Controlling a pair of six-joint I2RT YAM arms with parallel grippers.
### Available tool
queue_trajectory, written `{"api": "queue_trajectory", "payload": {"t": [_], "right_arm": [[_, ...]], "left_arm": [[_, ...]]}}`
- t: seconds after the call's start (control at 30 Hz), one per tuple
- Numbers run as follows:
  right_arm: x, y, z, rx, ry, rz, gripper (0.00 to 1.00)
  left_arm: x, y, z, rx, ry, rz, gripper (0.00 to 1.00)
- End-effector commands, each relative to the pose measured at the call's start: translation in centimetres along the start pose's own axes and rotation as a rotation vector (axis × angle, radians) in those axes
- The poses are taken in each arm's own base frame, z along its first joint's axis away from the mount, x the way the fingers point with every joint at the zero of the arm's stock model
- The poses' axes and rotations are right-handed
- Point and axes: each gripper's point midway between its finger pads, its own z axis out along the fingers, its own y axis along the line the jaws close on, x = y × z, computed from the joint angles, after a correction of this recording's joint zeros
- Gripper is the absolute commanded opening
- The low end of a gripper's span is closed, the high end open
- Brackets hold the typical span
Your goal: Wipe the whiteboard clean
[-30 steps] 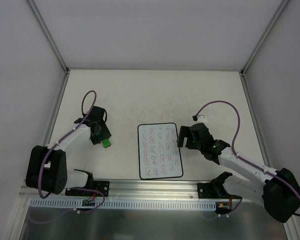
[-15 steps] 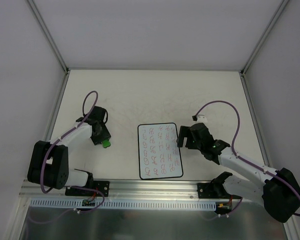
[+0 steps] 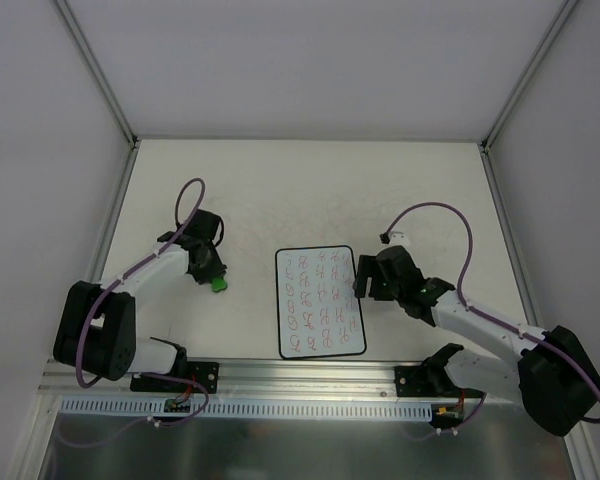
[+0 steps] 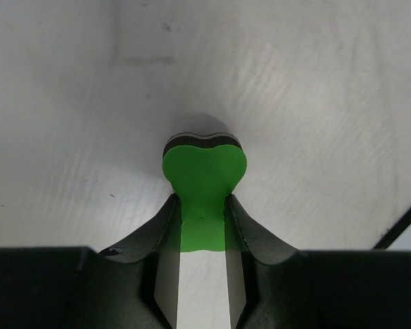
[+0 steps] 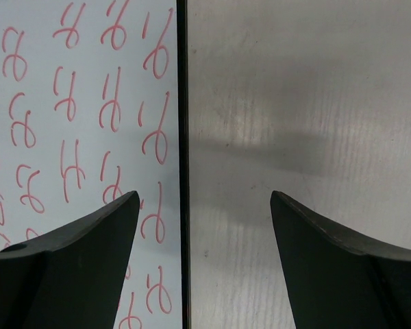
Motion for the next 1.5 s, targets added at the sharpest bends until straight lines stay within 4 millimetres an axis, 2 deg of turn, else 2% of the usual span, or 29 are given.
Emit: {"api": "queue_trajectory", "payload": {"t": [0.0,0.13,0.17,0.27,0.37,0.43,0.47,0.7,0.9,1.1,1.3,1.47], "right_arm": [[-0.7,1.0,0.5,-0.028,0.010,-0.010,0.79],[-0.1,1.0,1.1,-0.026,0.055,-0.007,0.65],[0.0,1.1,1.2,-0.027,0.065,-0.008,0.62],[0.4,1.6,1.7,-0.042,0.108,-0.017,0.52],[0.8,2.0,2.1,-0.056,0.152,-0.032,0.44],[0.9,2.1,2.1,-0.054,0.164,-0.039,0.39],[0.7,2.3,2.0,-0.059,0.162,-0.043,0.38],[-1.7,2.8,1.2,-0.063,0.104,-0.067,0.37],[-2.6,2.8,2.2,-0.016,0.106,-0.063,0.30],[-1.3,1.7,3.7,0.043,0.171,-0.047,0.23],[-0.3,1.4,4.3,0.066,0.241,-0.051,0.18],[1.7,1.2,4.2,0.076,0.348,-0.052,0.13]], "left_arm": [[-1.4,-3.3,-2.3,0.111,-0.051,0.061,0.14],[-0.6,-6.1,-3.2,0.166,-0.047,0.149,0.13],[-1.0,-6.9,-3.4,0.178,-0.052,0.159,0.11],[-0.2,-8.6,-3.2,0.192,-0.025,0.220,0.11],[-0.4,-11.2,-3.7,0.225,-0.033,0.275,0.10],[-0.2,-12.2,-3.5,0.228,-0.030,0.308,0.09],[-0.3,-13.3,-4.0,0.248,-0.038,0.328,0.09],[-0.3,-16.4,-4.2,0.280,-0.044,0.397,0.07],[0.4,-17.6,-3.7,0.287,-0.019,0.409,0.07],[1.4,-18.1,-3.4,0.287,-0.002,0.433,0.06],[1.4,-18.4,-3.4,0.290,-0.002,0.434,0.05],[1.6,-18.6,-2.9,0.282,0.006,0.444,0.04]]}}
